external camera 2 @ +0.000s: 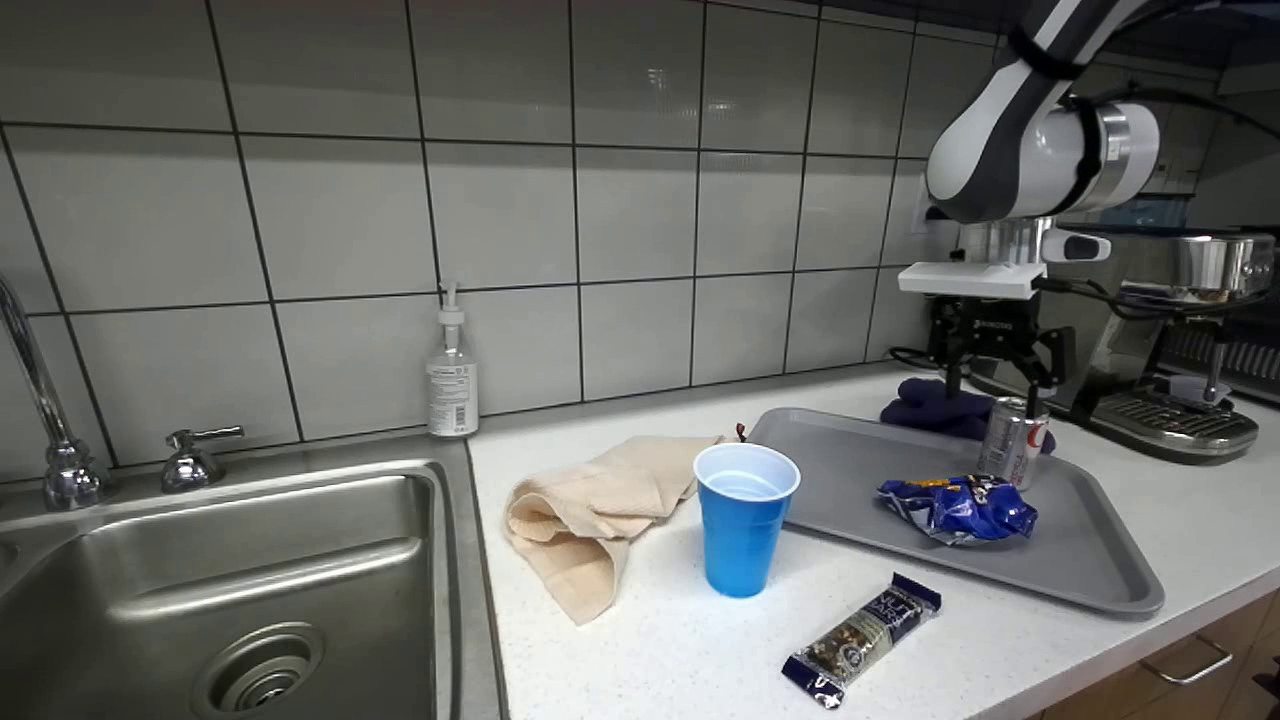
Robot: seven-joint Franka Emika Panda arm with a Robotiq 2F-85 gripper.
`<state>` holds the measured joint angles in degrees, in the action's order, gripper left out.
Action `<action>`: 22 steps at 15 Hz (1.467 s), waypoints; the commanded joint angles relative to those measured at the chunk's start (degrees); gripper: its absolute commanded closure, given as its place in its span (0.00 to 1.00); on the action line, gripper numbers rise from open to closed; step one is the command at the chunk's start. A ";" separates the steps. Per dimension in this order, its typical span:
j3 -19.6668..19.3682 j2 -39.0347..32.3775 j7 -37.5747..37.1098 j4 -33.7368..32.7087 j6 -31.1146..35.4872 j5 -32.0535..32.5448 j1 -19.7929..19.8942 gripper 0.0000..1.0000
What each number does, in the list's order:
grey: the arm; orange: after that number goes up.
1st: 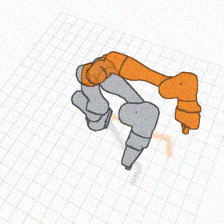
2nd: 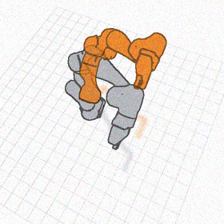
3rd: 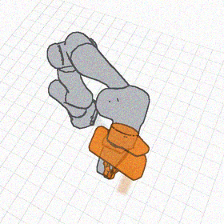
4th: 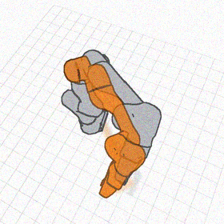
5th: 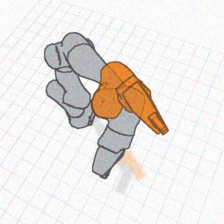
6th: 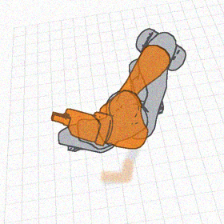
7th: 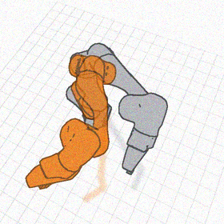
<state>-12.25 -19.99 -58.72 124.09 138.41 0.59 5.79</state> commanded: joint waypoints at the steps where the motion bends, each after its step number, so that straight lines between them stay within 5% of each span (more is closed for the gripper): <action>1: -0.31 -0.86 3.20 -1.43 0.15 -2.19 1.06 0.00; 21: -2.51 -4.58 3.13 -3.25 1.56 -2.68 1.27 0.00; 22: -2.54 -4.47 3.18 -3.10 1.80 -2.66 1.26 0.25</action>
<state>-14.73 -24.26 -57.14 121.72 139.73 -1.05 6.63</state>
